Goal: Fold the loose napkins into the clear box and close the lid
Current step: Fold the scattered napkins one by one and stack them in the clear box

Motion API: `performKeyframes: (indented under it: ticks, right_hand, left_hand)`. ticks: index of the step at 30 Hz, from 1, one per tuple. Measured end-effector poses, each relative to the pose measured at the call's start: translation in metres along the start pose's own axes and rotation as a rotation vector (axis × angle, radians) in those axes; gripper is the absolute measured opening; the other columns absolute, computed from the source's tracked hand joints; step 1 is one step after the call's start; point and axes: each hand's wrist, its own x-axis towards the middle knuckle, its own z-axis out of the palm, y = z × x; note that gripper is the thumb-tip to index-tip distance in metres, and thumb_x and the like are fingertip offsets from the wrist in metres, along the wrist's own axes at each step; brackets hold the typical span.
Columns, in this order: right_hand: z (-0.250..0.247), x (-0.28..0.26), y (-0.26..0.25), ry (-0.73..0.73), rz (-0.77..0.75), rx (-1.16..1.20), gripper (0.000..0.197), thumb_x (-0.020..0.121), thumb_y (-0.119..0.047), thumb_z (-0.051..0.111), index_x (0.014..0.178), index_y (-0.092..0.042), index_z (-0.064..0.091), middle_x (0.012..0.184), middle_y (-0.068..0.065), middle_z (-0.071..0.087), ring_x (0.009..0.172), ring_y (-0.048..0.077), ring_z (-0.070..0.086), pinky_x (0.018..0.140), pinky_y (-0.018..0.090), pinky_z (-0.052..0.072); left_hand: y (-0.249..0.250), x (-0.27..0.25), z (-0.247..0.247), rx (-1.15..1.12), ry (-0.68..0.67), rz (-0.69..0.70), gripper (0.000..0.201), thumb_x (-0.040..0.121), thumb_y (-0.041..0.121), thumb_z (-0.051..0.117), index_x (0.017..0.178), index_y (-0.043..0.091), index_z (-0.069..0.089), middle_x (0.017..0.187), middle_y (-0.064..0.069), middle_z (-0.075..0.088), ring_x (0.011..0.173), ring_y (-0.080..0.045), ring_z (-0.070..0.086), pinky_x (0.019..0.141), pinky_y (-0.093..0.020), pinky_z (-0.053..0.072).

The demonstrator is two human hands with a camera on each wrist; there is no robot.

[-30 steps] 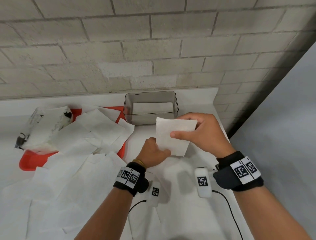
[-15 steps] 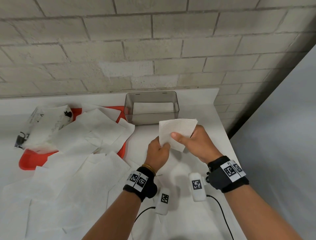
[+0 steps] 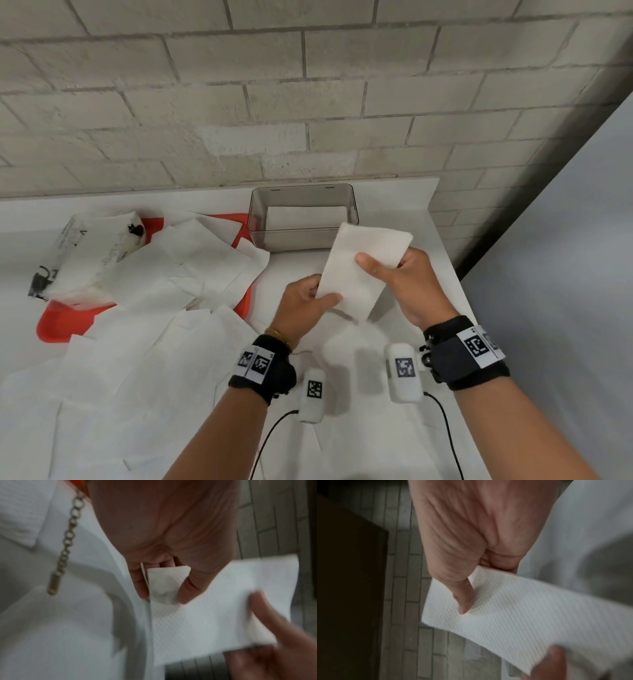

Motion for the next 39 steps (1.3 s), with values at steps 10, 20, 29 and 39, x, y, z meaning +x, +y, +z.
performKeyframes:
  ticks: [10, 20, 29, 39]
  right_hand:
    - [-0.029, -0.005, 0.028, 0.037, 0.213, -0.065, 0.021, 0.089, -0.010, 0.079, 0.110, -0.013, 0.078, 0.105, 0.005, 0.081, 0.098, 0.020, 0.078, 0.081, 0.033, 0.060]
    - [-0.036, -0.012, 0.044, 0.023, 0.316, -0.114, 0.020, 0.091, -0.013, 0.078, 0.111, -0.008, 0.075, 0.099, 0.009, 0.080, 0.080, 0.023, 0.075, 0.074, 0.037, 0.064]
    - [-0.026, -0.022, 0.071, -0.360, 0.226, -0.895, 0.060, 0.060, -0.045, 0.099, 0.113, -0.035, 0.073, 0.107, -0.016, 0.068, 0.085, 0.001, 0.063, 0.077, 0.012, 0.049]
    - [-0.020, -0.007, 0.077, -0.450, 0.203, -1.071, 0.048, 0.062, -0.033, 0.096, 0.105, -0.036, 0.073, 0.105, -0.013, 0.062, 0.093, 0.007, 0.059, 0.087, 0.023, 0.051]
  left_hand:
    - [-0.008, 0.003, -0.038, -0.371, -0.030, -0.199, 0.038, 0.093, 0.015, 0.075, 0.129, 0.003, 0.068, 0.125, -0.015, 0.074, 0.119, -0.033, 0.070, 0.103, -0.047, 0.054]
    - [0.033, 0.009, -0.079, -0.025, 0.079, -0.153, 0.016, 0.092, 0.003, 0.074, 0.077, 0.003, 0.067, 0.059, 0.000, 0.071, 0.047, -0.010, 0.066, 0.042, -0.017, 0.050]
    - [0.086, 0.104, -0.135, 0.037, 0.355, -0.031, 0.009, 0.093, 0.009, 0.076, 0.088, 0.004, 0.070, 0.092, -0.013, 0.071, 0.061, -0.014, 0.074, 0.066, -0.033, 0.066]
    - [0.099, 0.177, -0.120, 0.326, 0.297, -0.146, 0.014, 0.097, 0.010, 0.071, 0.107, 0.002, 0.068, 0.097, -0.009, 0.069, 0.063, -0.018, 0.068, 0.043, -0.019, 0.055]
